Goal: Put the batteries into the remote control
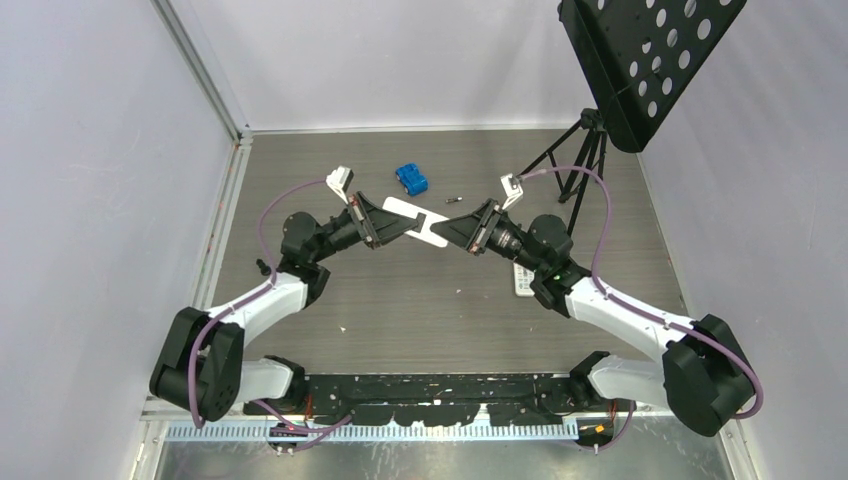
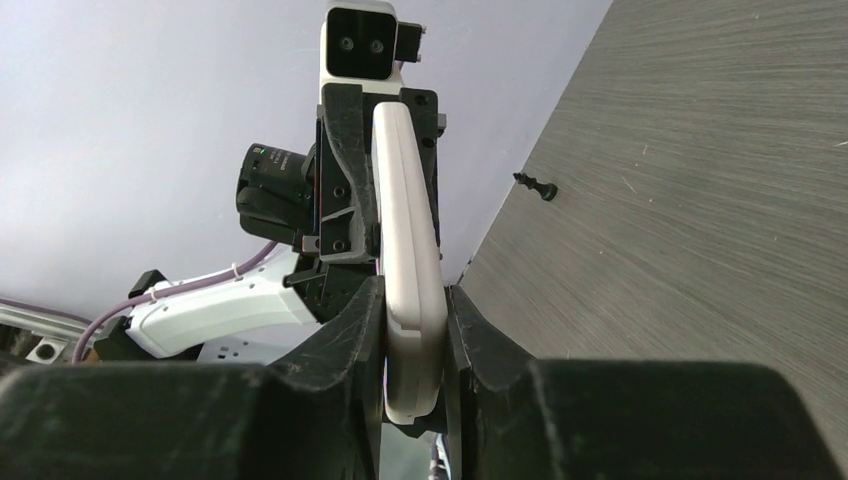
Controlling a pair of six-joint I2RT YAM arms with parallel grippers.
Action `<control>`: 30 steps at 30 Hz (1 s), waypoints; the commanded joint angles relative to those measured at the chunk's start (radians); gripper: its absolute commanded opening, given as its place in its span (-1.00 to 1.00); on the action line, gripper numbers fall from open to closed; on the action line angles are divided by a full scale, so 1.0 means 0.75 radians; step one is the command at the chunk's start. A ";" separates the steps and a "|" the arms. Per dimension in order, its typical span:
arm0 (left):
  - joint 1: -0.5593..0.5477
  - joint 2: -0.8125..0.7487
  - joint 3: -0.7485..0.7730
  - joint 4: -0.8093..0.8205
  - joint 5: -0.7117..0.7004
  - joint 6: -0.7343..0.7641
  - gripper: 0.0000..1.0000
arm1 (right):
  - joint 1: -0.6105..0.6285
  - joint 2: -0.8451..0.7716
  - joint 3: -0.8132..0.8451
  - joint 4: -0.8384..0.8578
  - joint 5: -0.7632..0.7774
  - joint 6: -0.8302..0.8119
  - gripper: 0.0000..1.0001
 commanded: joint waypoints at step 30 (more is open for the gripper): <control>0.056 -0.177 0.129 -0.856 -0.271 0.651 -1.00 | -0.012 0.127 0.016 -0.135 0.083 0.023 -0.99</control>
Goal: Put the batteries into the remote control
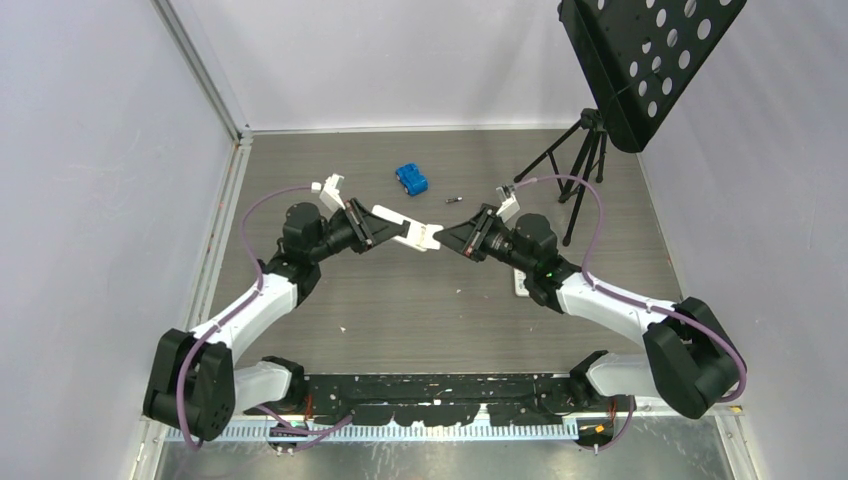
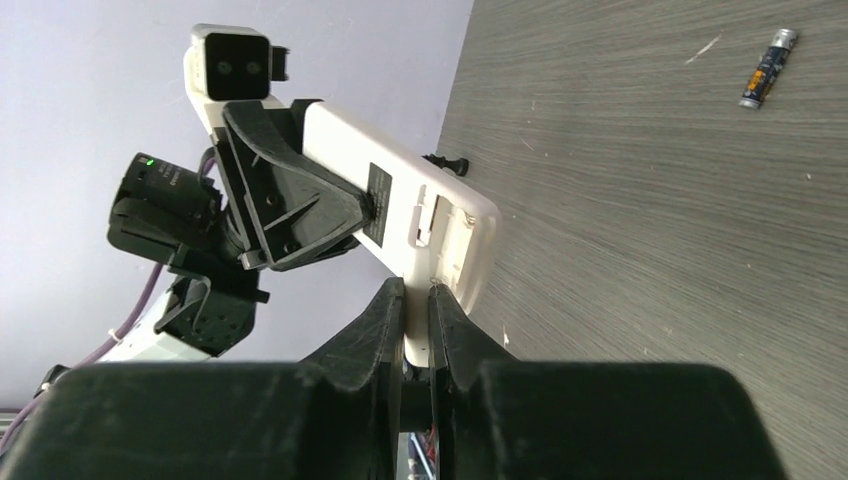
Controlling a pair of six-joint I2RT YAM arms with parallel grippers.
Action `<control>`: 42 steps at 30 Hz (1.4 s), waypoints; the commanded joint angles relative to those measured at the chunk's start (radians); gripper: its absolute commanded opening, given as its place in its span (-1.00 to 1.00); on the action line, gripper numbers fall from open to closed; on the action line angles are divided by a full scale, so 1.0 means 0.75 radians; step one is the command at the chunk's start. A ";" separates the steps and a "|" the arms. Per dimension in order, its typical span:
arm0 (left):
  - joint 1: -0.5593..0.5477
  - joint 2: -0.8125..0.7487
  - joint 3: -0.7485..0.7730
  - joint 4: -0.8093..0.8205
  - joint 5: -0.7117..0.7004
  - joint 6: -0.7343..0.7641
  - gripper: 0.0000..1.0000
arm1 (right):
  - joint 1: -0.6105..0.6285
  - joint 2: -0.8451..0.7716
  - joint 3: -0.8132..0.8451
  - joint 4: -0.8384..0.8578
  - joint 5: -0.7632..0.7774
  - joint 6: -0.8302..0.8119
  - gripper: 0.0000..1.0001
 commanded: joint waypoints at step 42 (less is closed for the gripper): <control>0.000 -0.346 -0.064 -0.249 -0.358 0.462 -1.00 | 0.127 0.463 0.478 -0.905 0.702 -0.380 0.14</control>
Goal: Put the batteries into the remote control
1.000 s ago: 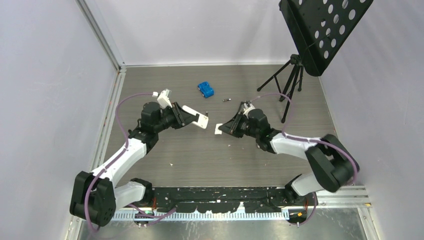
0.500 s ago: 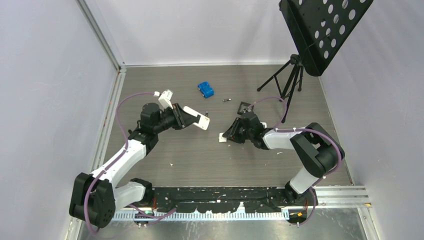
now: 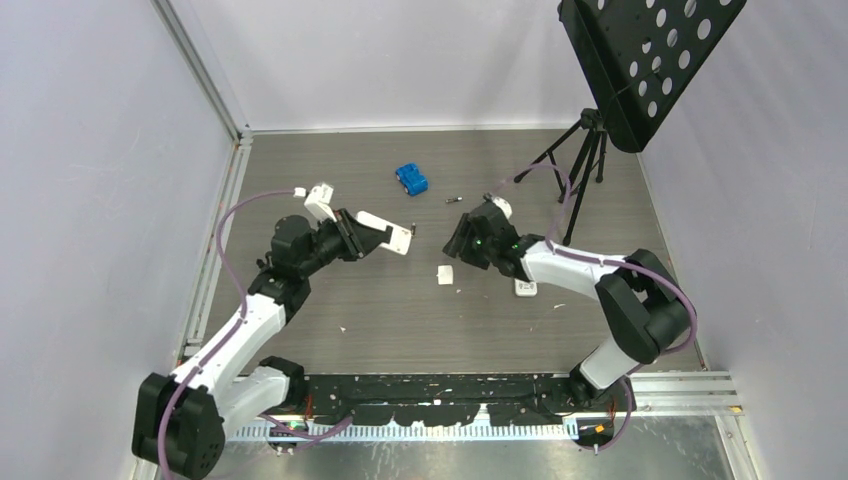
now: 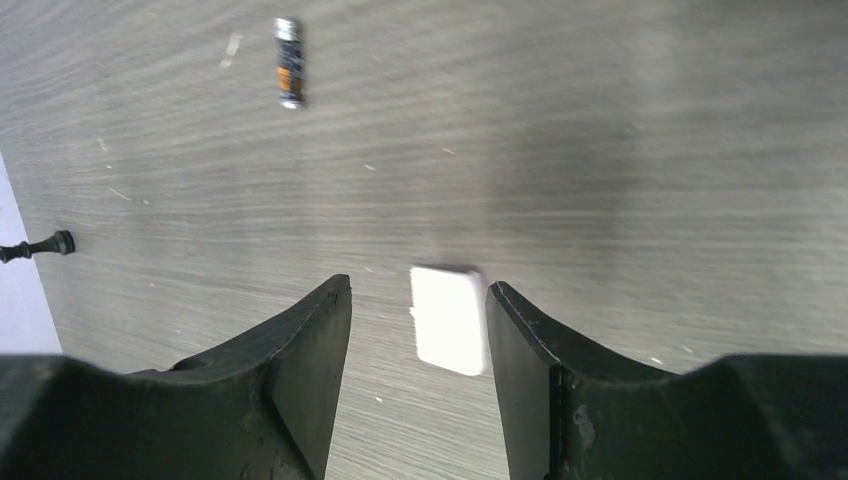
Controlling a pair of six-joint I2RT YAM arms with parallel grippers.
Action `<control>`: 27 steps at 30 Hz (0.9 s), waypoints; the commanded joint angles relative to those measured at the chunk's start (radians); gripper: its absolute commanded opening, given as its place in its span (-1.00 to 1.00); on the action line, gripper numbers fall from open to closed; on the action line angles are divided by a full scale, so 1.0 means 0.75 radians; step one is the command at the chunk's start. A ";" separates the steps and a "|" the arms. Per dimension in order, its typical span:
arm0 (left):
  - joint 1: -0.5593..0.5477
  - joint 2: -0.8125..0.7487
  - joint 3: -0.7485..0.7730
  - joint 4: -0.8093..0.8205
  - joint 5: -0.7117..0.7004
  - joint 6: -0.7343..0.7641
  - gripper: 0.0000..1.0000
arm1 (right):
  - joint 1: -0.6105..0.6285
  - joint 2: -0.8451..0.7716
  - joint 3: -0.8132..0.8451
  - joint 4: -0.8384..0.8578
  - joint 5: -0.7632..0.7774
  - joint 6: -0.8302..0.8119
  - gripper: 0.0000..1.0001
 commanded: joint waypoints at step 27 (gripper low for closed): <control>0.004 -0.252 0.225 -0.050 0.270 -0.327 -1.00 | 0.140 -0.317 -0.291 1.529 -0.589 0.249 0.48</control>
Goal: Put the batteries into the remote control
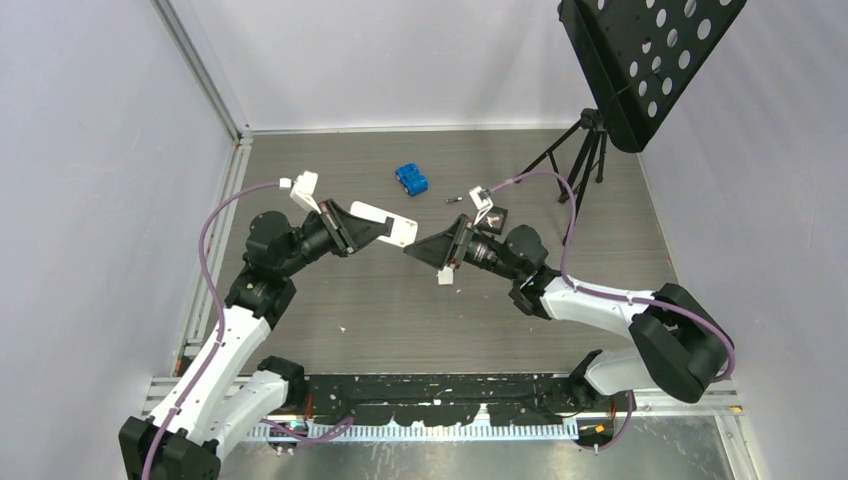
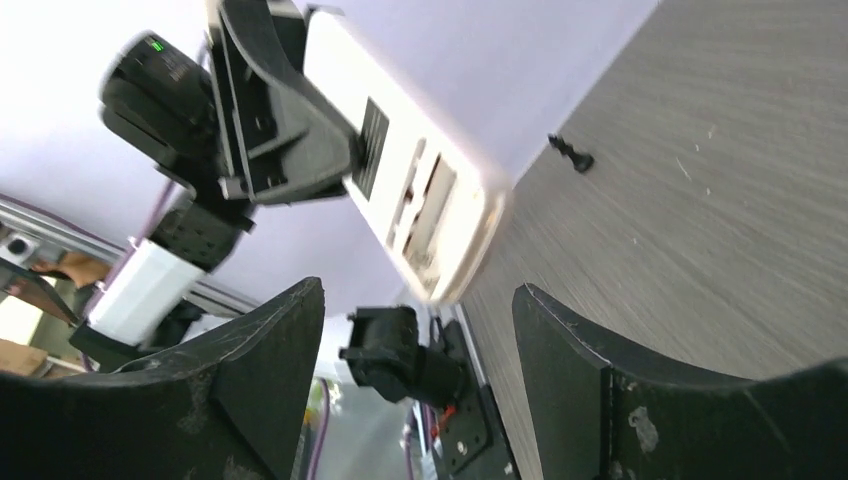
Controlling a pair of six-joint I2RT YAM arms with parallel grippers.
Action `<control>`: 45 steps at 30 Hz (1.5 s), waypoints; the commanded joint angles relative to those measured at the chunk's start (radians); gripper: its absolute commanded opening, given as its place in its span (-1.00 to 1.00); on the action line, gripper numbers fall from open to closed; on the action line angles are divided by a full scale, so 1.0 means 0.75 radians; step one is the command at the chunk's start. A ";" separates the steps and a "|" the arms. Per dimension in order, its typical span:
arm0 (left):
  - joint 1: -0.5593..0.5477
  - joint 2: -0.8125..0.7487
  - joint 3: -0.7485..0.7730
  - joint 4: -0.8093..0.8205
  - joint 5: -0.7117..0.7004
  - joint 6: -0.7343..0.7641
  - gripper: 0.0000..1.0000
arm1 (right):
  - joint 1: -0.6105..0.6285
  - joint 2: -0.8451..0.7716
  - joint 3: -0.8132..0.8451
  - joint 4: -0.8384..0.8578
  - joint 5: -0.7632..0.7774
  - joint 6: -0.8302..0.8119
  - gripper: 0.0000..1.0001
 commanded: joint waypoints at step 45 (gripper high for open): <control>0.016 0.157 0.130 0.113 0.505 0.015 -1.00 | -0.172 -0.101 0.265 -0.530 -0.249 -0.184 -0.25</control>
